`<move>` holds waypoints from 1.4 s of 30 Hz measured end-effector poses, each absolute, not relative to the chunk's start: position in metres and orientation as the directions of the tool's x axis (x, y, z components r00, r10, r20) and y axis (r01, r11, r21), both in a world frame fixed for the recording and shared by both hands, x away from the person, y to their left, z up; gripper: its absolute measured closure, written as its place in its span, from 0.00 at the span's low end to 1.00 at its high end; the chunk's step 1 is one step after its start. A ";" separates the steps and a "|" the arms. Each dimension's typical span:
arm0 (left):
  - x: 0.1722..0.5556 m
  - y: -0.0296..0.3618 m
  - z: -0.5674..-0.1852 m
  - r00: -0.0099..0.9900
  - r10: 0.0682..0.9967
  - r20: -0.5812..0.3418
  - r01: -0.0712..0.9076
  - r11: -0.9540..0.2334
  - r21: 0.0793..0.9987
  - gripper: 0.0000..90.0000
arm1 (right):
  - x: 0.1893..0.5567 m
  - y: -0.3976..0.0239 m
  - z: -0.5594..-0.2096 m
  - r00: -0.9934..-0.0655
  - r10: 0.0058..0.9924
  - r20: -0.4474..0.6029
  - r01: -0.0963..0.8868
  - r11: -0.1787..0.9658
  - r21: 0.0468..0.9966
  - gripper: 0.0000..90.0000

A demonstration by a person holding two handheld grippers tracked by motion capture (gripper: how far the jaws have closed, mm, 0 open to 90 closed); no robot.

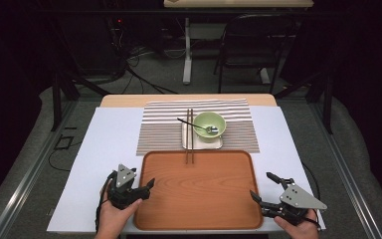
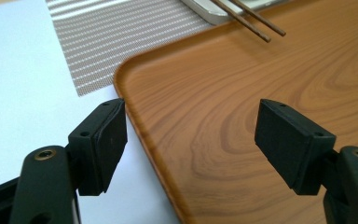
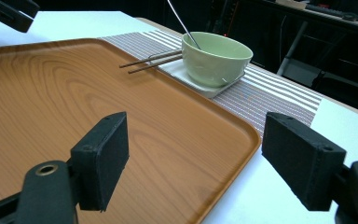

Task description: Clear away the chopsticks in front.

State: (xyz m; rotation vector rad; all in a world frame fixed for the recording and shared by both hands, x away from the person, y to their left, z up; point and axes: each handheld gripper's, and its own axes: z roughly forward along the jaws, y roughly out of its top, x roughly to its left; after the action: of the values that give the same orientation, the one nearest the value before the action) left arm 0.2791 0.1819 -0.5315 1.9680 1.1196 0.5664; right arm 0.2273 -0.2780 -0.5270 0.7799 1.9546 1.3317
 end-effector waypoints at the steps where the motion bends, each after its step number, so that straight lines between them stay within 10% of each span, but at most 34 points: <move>1: 0.280 0.181 -0.532 0.514 0.858 -0.006 0.513 -0.301 0.804 0.28 | 0.227 -0.278 -0.527 -0.620 0.765 -0.175 0.116 0.310 0.944 0.25; 42: 0.355 0.142 -0.497 0.454 0.879 -0.147 0.658 -0.219 0.720 0.35 | 0.226 -0.279 -0.527 -0.616 0.768 -0.177 0.123 0.315 0.941 0.25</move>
State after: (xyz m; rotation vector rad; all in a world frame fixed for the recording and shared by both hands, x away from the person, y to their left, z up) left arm 0.3550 0.1415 -0.4971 1.9639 1.2843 0.3788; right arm 0.2261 -0.2791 -0.5267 0.7853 1.9574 1.3216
